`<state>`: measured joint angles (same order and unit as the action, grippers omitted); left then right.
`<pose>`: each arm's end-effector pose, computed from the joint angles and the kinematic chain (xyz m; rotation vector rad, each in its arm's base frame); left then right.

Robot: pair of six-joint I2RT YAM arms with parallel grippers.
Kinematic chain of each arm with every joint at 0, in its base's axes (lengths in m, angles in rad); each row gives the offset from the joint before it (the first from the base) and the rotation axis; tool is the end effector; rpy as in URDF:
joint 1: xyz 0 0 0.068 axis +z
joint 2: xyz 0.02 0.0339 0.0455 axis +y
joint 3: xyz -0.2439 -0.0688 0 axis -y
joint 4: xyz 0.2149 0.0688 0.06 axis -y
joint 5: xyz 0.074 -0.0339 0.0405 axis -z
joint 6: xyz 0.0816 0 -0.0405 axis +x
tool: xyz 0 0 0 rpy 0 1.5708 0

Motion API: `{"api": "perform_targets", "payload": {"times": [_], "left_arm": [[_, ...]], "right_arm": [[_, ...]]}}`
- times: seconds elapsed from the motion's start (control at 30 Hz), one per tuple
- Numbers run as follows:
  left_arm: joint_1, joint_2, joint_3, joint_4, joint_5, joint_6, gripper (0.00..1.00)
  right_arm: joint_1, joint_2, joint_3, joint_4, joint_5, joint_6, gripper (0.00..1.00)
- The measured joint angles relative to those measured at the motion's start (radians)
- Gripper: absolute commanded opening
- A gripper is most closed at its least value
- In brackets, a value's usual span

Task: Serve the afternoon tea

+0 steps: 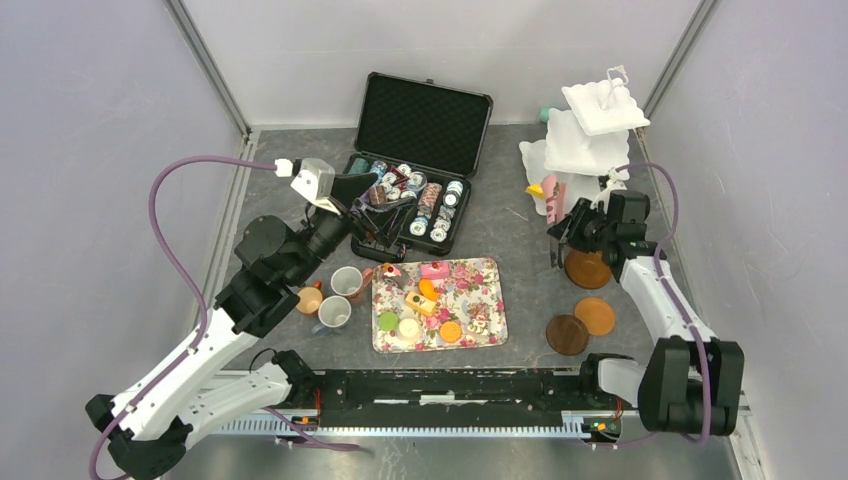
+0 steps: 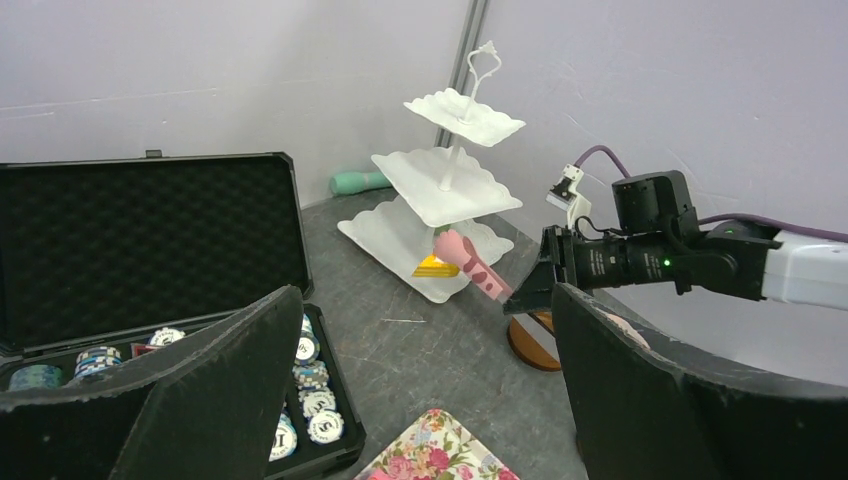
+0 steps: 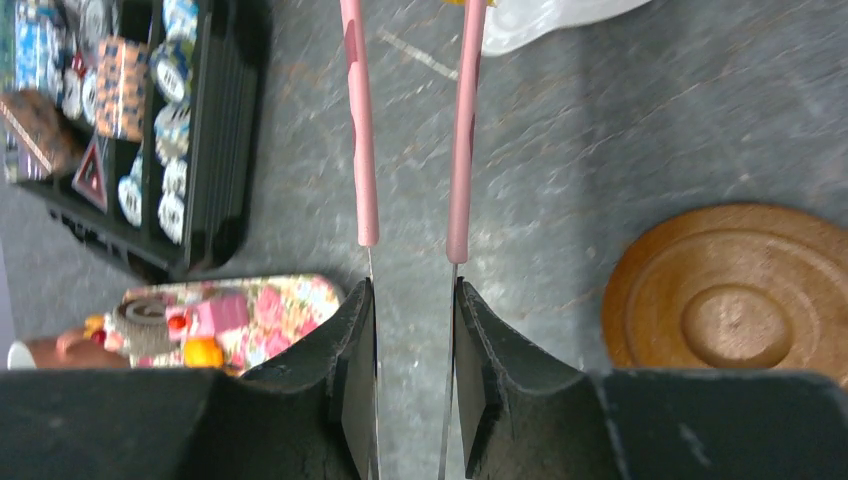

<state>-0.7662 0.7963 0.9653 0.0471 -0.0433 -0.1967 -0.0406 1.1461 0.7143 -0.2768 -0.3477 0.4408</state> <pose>0.1488 -0.1383 0.4165 0.3565 1.3518 -0.7778 0.2551 0.0175 0.2022 0.3668 2.2715 0.6044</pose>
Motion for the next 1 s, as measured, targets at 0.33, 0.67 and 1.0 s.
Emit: {"api": "perform_targets", "payload": {"times": [0.33,0.67,1.0], "left_arm": [[-0.007,0.000,0.000,0.000,0.000,0.000,1.00],[-0.008,0.017,0.000,0.000,0.000,0.000,1.00],[-0.008,0.021,0.000,0.000,0.001,0.000,1.00]], "right_arm": [[-0.038,0.163,-0.024,0.250,0.011,0.077,0.22],[-0.038,0.297,-0.024,0.432,0.055,0.103,0.23],[-0.020,0.502,-0.009,0.632,0.107,0.138,0.25]]}}
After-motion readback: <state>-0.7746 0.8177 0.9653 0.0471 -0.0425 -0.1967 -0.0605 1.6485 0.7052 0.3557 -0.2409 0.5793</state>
